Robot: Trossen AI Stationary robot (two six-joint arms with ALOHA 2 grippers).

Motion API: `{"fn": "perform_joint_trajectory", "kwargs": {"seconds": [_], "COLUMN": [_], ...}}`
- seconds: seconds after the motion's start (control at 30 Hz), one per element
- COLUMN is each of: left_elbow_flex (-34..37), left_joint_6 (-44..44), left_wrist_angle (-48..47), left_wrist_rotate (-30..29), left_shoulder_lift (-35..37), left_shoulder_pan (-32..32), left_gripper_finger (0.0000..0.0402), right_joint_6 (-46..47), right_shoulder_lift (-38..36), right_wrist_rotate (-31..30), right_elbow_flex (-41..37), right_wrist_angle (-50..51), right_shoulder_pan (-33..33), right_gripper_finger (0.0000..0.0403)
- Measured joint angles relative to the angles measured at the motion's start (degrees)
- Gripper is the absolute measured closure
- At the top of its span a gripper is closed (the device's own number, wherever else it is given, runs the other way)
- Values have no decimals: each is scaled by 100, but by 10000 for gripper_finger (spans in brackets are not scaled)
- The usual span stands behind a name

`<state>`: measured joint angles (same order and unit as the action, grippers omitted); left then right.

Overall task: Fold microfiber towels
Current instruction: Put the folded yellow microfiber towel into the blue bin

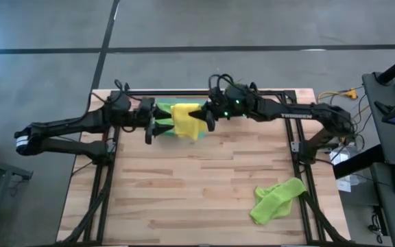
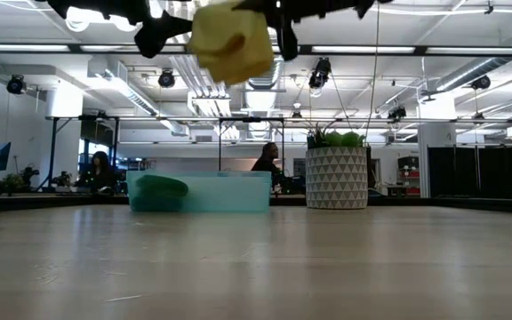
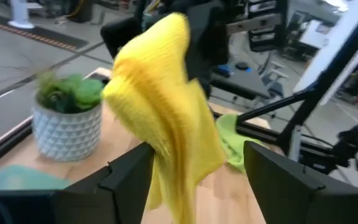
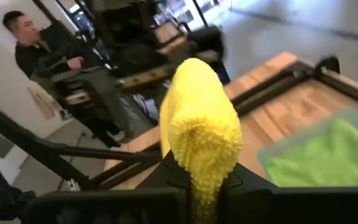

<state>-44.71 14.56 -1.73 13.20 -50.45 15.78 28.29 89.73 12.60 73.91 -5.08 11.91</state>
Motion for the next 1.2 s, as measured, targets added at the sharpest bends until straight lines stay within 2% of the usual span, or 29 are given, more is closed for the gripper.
{"fn": "perform_joint_trajectory", "kwargs": {"seconds": [0.1, 0.27, 0.4, 0.5, 0.67, 0.8, 1.0, 1.1, 1.2], "left_elbow_flex": [3, 5, 5, 5, 4, -9, -13, -13, -8], "left_joint_6": [2, 8, -100, -186, -201, -563, -644, -646, -646], "left_wrist_angle": [-130, -184, -182, -183, -185, -179, -188, -185, -191], "left_wrist_rotate": [-213, -326, -424, -590, -928, -1073, -1079, -1071, -1071], "left_shoulder_lift": [73, 100, 89, 83, 94, 189, 400, 513, 592], "left_shoulder_pan": [4, 5, 36, 51, 180, 379, 676, 752, 788], "left_gripper_finger": [169, 169, 169, 169, 169, 169, 169, 169, 169], "right_joint_6": [233, 873, 1296, 1954, 2376, 2335, 1959, 1652, 1418], "right_shoulder_lift": [221, 772, 1259, 1698, 2532, 3168, 3797, 3939, 4016], "right_wrist_rotate": [244, 282, 287, 302, 373, 428, 231, -101, -240], "right_elbow_flex": [0, -2, -4, 4, 760, 1762, 3107, 3536, 3755], "right_wrist_angle": [12, -144, -789, -1469, -1516, -677, 1271, 2321, 2948], "right_shoulder_pan": [279, 546, 615, 693, 744, 761, 834, 838, 847], "right_gripper_finger": [394, 394, 394, 394, 393, 392, 392, 392, 391]}}
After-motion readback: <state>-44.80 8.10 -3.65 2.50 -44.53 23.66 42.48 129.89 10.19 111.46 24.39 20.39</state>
